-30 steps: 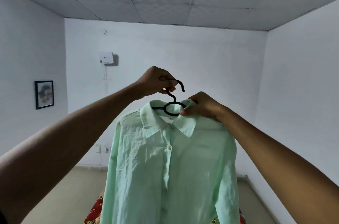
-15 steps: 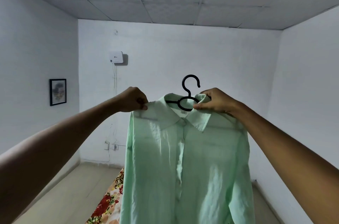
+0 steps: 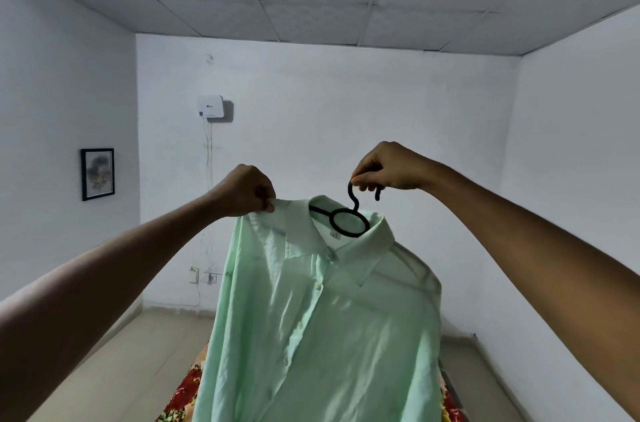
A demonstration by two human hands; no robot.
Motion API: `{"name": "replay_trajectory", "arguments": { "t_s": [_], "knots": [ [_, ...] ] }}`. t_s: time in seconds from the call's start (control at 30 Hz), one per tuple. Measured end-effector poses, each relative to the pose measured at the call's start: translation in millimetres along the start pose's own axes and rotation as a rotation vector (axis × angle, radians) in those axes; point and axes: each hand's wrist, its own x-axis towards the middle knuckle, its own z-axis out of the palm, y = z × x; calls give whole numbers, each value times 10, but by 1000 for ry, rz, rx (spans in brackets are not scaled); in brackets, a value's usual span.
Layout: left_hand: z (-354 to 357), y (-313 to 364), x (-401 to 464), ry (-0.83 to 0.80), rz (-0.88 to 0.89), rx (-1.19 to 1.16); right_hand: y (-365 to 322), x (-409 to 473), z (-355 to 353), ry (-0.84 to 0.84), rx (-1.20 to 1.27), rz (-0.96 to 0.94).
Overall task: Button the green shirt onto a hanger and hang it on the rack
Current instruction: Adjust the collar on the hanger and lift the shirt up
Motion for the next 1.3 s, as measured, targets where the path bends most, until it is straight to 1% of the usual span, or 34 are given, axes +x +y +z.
{"name": "replay_trajectory", "arguments": {
  "t_s": [0.1,0.17,0.23,0.3,0.4,0.5,0.57,0.63,0.73,0.8,1.07,1.13,1.27,1.3],
  "knots": [
    [39,0,-16,-13,-4,-48,19,20,14,102,-60,-5],
    [45,28,5,-92,-10,-71,13,37,-15,175,-81,-17],
    [30,46,40,-190,14,-22,-10,68,-71,214,-93,-21],
    [15,79,77,-225,38,10,-48,90,-125,208,-108,-23],
    [24,113,114,-158,68,25,-104,122,-148,185,-122,-26],
    [51,143,110,-101,67,167,-144,145,-111,177,-127,-36],
    [66,127,108,-109,39,218,-172,154,-64,162,-140,-41],
    [59,123,101,-146,51,217,-191,153,-30,150,-155,-39],
    [30,159,111,-189,121,55,-185,147,-35,147,-177,-33],
    [24,164,145,-177,146,22,-180,151,-51,147,-187,-33],
    [73,200,180,-174,149,230,-244,176,12,126,-191,-41],
    [84,189,183,-179,139,211,-227,166,21,134,-189,-33],
    [137,153,216,-214,121,-7,-169,154,-15,155,-165,-12],
    [149,142,226,-203,126,-20,-161,153,-18,155,-159,-11]
  ]
}}
